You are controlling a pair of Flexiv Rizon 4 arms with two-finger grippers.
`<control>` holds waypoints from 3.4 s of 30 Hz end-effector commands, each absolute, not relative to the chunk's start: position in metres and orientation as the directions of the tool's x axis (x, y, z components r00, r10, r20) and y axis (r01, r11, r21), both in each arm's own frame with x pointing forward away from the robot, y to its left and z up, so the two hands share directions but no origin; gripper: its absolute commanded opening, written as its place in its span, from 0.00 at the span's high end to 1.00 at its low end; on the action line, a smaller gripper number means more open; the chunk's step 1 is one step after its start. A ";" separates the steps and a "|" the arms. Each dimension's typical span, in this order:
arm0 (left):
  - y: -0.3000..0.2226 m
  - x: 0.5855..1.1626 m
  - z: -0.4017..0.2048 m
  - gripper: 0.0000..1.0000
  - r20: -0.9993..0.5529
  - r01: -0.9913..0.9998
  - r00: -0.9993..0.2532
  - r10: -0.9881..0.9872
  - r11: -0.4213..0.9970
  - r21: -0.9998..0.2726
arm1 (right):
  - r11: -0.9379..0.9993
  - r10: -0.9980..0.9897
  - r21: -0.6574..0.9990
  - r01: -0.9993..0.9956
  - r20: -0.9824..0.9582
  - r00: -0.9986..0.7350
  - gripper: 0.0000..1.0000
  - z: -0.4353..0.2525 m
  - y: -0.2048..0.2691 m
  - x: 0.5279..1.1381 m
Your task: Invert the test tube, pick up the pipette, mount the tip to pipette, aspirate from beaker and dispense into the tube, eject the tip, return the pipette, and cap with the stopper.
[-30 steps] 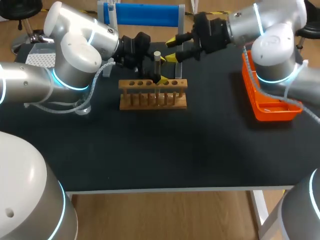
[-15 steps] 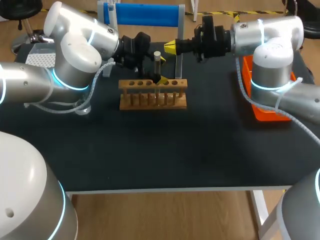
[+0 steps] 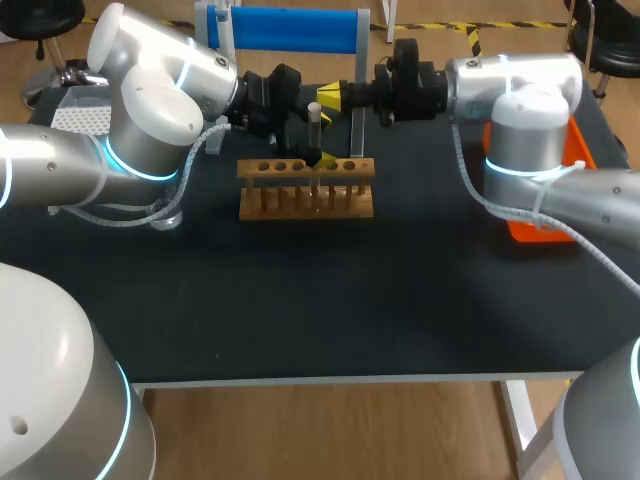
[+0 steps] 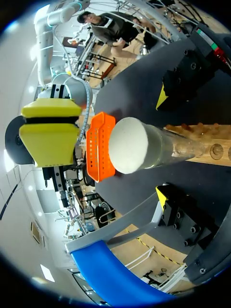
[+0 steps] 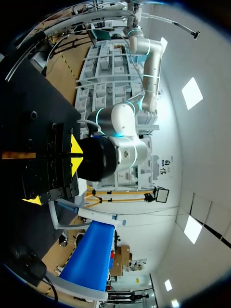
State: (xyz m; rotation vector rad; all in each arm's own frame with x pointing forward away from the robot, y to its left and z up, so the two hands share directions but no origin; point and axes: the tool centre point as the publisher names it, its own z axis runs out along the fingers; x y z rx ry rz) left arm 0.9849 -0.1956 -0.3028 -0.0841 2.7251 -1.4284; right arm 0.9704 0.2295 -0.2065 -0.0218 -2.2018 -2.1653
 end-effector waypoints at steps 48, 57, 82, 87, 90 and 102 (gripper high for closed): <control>-0.196 0.985 -0.303 0.00 -0.029 -0.020 -0.997 -0.077 0.570 -0.822 | 0.185 0.123 0.982 -0.023 -0.046 -0.991 0.00 -0.195 0.155 0.961; -0.196 0.985 -0.303 0.00 -0.029 -0.020 -0.997 -0.077 0.570 -0.822 | 0.339 0.227 0.941 0.014 -0.067 -0.971 0.00 -0.218 0.095 0.946; -0.181 0.978 -0.296 0.00 -0.041 -0.041 -0.991 -0.128 0.579 -0.815 | 0.402 0.265 0.915 0.048 -0.066 -0.962 0.00 -0.238 0.078 0.930; -0.172 0.971 -0.293 0.00 -0.044 -0.057 -0.987 -0.156 0.585 -0.809 | 0.402 0.265 0.915 0.048 -0.066 -0.962 0.00 -0.238 0.078 0.930; -0.166 0.967 -0.291 0.00 -0.049 -0.066 -0.983 -0.176 0.590 -0.805 | 0.402 0.265 0.915 0.048 -0.066 -0.962 0.00 -0.238 0.078 0.930; -0.128 0.951 -0.287 0.00 -0.042 -0.160 -0.951 -0.308 0.600 -0.784 | 0.402 0.265 0.915 0.048 -0.066 -0.962 0.00 -0.238 0.078 0.930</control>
